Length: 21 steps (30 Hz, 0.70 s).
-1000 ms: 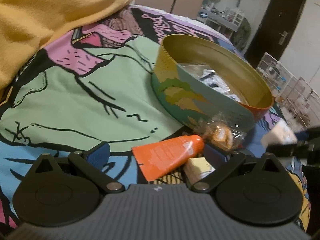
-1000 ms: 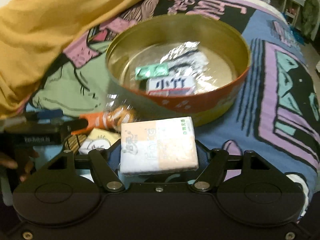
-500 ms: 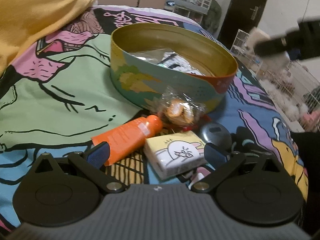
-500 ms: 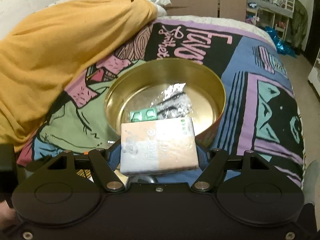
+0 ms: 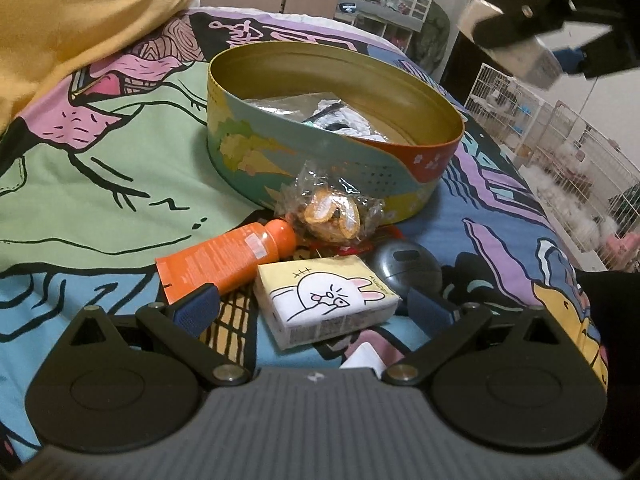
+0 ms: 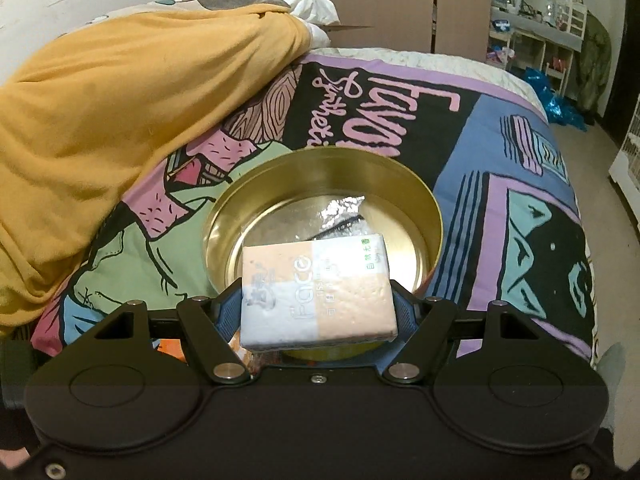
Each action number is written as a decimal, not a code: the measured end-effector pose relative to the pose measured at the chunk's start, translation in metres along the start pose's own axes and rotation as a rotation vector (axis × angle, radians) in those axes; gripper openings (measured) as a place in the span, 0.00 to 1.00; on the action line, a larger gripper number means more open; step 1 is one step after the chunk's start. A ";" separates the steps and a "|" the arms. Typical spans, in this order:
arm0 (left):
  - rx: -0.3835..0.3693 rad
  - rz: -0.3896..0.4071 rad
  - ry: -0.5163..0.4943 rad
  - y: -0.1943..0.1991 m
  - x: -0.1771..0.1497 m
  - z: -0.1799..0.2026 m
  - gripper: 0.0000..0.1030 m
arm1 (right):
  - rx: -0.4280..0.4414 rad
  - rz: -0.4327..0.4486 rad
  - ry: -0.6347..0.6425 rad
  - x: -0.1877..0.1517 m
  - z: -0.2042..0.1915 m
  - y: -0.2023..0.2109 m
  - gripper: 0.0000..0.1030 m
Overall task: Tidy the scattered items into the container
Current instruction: 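Lower the tissue pack into the tin and open the right gripper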
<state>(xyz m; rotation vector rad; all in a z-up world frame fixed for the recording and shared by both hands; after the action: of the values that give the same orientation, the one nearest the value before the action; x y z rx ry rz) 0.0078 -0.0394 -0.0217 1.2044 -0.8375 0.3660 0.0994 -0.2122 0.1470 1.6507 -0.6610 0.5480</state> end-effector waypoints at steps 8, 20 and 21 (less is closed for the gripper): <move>-0.005 -0.007 -0.006 -0.004 -0.002 -0.002 1.00 | 0.003 0.021 0.017 0.032 -0.016 -0.007 0.68; -0.025 -0.006 0.002 -0.006 0.000 -0.005 1.00 | -0.031 -0.002 0.016 0.067 -0.034 -0.038 0.68; -0.030 -0.004 0.003 -0.006 0.000 -0.005 1.00 | -0.033 -0.003 0.016 0.071 -0.036 -0.041 0.68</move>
<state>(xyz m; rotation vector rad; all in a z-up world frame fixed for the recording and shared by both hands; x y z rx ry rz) 0.0135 -0.0364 -0.0262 1.1776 -0.8355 0.3510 0.1789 -0.1807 0.1719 1.6146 -0.6525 0.5452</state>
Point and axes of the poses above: each gripper's, at about its wrist camera, not at the fingertips, and y roughly against the way its jaws point, z to its right, x to its top, the point moved 5 cm from there along -y, roughly the way its jaws point, and after that the axes turned 9 degrees about -y, right-handed, at the moved point
